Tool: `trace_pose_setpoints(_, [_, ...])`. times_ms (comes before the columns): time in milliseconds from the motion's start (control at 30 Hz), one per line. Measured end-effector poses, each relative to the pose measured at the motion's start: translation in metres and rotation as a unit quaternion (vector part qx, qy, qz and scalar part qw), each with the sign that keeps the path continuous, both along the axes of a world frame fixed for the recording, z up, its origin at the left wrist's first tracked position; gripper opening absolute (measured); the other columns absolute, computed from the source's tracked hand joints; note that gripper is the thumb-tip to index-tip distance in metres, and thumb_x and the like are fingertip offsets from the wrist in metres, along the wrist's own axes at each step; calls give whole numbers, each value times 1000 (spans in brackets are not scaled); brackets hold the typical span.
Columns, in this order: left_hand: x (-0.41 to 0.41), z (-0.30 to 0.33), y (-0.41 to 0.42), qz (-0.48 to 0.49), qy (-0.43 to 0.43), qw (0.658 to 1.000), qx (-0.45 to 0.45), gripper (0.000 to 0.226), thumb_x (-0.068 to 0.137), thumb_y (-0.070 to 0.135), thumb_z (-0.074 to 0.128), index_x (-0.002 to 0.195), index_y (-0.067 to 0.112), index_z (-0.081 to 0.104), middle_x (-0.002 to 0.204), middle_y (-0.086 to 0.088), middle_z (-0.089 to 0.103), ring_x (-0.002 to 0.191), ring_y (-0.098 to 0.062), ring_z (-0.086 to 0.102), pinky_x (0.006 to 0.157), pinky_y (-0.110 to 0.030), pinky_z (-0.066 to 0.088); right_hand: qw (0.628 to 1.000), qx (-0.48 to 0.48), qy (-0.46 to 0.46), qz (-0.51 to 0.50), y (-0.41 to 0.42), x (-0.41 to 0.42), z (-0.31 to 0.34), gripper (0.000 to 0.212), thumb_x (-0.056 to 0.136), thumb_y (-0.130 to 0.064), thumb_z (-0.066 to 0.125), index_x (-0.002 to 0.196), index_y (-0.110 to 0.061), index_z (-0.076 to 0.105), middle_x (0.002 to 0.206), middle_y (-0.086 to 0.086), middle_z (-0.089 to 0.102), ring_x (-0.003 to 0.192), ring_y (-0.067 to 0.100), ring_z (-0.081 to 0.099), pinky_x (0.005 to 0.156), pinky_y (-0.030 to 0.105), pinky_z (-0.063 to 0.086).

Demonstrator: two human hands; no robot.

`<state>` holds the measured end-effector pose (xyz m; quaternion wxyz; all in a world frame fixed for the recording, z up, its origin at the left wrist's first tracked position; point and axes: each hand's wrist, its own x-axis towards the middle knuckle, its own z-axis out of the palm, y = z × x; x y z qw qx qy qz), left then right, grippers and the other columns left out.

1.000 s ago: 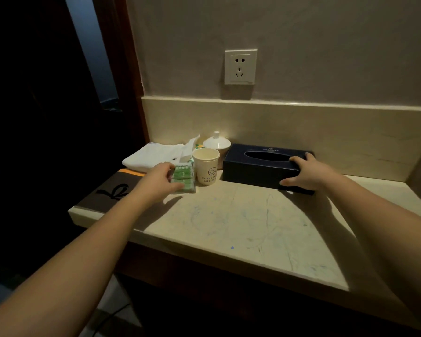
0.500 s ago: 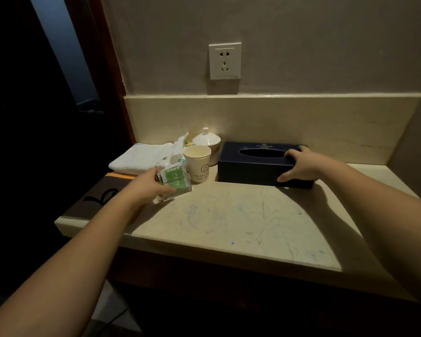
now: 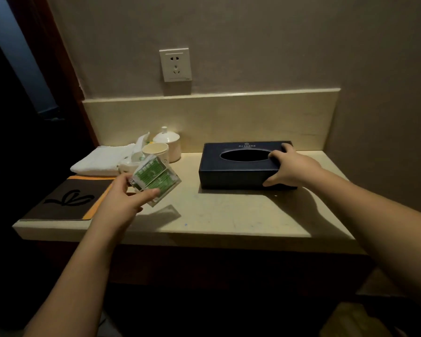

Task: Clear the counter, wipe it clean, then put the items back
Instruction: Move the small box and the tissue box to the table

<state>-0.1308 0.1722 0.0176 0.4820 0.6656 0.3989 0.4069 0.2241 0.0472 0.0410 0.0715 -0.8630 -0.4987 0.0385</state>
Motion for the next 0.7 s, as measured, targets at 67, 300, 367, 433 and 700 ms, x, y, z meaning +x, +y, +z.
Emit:
trace_pose_setpoints(67, [16,4,-24,-33,-37,999,-18,42,74,15,79,105,30,55,107,4,65,101,-26,64,83,-47,52,1000,12,-13,-7,-36,4,2,89,68,-60,75,142,-33,34,159,2,6,127,33,44,88,43,52])
trace_pose_setpoints(300, [79,20,-116,-157,-92,982,-43,51,63,15,73,110,23,55,113,0,62,99,-25,66,77,-41,53,997,35,-7,-71,-183,27,11,81,71,-59,72,139,-37,34,160,-4,2,122,32,48,79,41,54])
trace_pose_setpoints(367, [100,20,-146,-190,-90,977,-47,52,62,15,73,111,23,54,115,-2,61,100,-25,66,77,-40,52,994,37,-6,-104,-234,35,9,78,71,-59,71,137,-38,34,160,-5,2,120,31,50,75,38,52])
trace_pose_setpoints(433, [124,18,-178,-222,-87,969,-59,49,62,14,74,106,23,54,111,-2,61,100,-27,66,77,-39,52,990,38,-10,-134,-287,42,6,77,71,-59,72,136,-39,35,159,-5,2,119,31,50,73,36,51])
trace_pose_setpoints(700, [231,-7,-330,-334,-55,939,-60,49,64,3,80,102,22,56,99,4,67,82,-11,70,75,-33,52,966,13,-1,-257,-505,70,-30,73,66,-66,71,128,-43,38,159,-7,0,122,30,49,84,42,53])
